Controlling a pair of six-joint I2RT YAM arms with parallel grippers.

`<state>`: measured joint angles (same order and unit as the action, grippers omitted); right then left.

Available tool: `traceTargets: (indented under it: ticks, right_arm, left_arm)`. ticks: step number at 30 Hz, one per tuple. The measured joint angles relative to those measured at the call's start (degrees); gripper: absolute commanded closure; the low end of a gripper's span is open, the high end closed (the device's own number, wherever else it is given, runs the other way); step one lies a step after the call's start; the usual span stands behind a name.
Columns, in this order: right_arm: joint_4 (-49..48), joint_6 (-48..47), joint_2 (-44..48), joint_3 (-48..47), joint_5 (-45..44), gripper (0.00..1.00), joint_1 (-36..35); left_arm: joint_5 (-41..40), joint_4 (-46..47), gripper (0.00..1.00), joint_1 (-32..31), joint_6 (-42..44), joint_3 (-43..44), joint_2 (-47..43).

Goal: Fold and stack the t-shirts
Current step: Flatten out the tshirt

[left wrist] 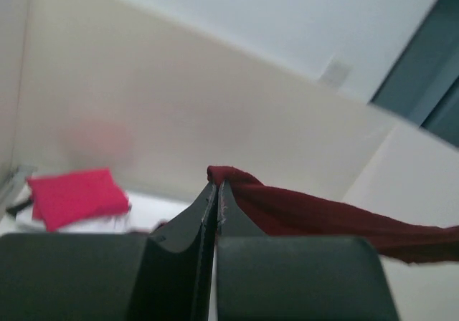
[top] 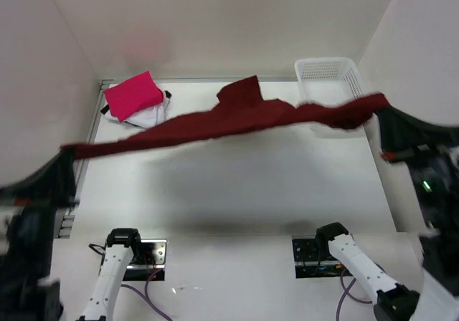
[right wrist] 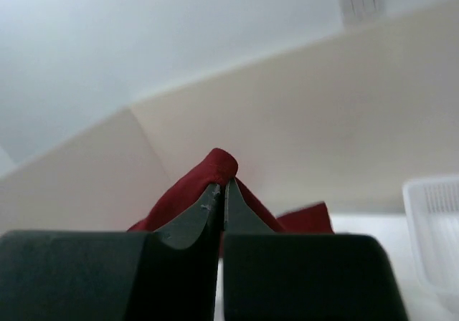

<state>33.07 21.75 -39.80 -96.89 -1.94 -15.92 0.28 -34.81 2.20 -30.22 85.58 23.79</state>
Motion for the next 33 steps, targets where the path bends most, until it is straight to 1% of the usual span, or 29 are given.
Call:
traceTargets:
  ticks: [3, 7, 10, 13, 16, 19, 22, 28, 33]
  right_arm:
    - [1.0, 1.1, 5.5, -4.0, 0.6, 1.0, 0.0]
    - [2.7, 1.5, 6.9, -9.6, 0.9, 1.0, 0.0]
    - [4.1, 1.5, 6.7, -11.1, 0.9, 1.0, 0.0]
    - [4.6, 1.5, 5.8, -10.0, 0.9, 1.0, 0.0]
    - [3.0, 1.4, 4.5, -4.3, 0.6, 1.0, 0.0]
    - [1.4, 1.4, 1.2, 3.2, 0.2, 1.0, 0.0]
    - [-0.5, 1.3, -5.7, 11.3, -0.5, 1.0, 0.0]
    - [-3.8, 1.5, -14.7, 24.4, -2.0, 1.0, 0.0]
    - [-7.3, 2.9, -17.2, 31.3, -2.4, 1.0, 0.0]
  left_arm:
    - [-0.3, -1.5, 1.0, -0.4, -0.2, 3.8, -5.6]
    - [-1.5, -1.3, 1.0, -2.6, -1.9, 7.1, -7.1]
    - [-3.4, -1.0, 1.0, -5.7, -3.2, 6.1, -7.0]
    - [-5.2, -0.8, 1.0, -7.9, -3.4, 4.2, -6.1]
    - [-8.0, 1.0, 1.0, -10.1, -3.5, -0.2, -3.4]
    - [-10.1, 2.9, 1.0, -10.7, -3.3, -5.5, -0.7]
    - [-11.6, 5.5, 1.0, -10.7, -3.2, -11.8, 2.8]
    - [-12.5, 9.5, 1.0, -10.7, -3.2, -23.7, 9.4]
    - [-12.5, 11.7, 1.0, -10.8, -3.3, -29.9, 14.3]
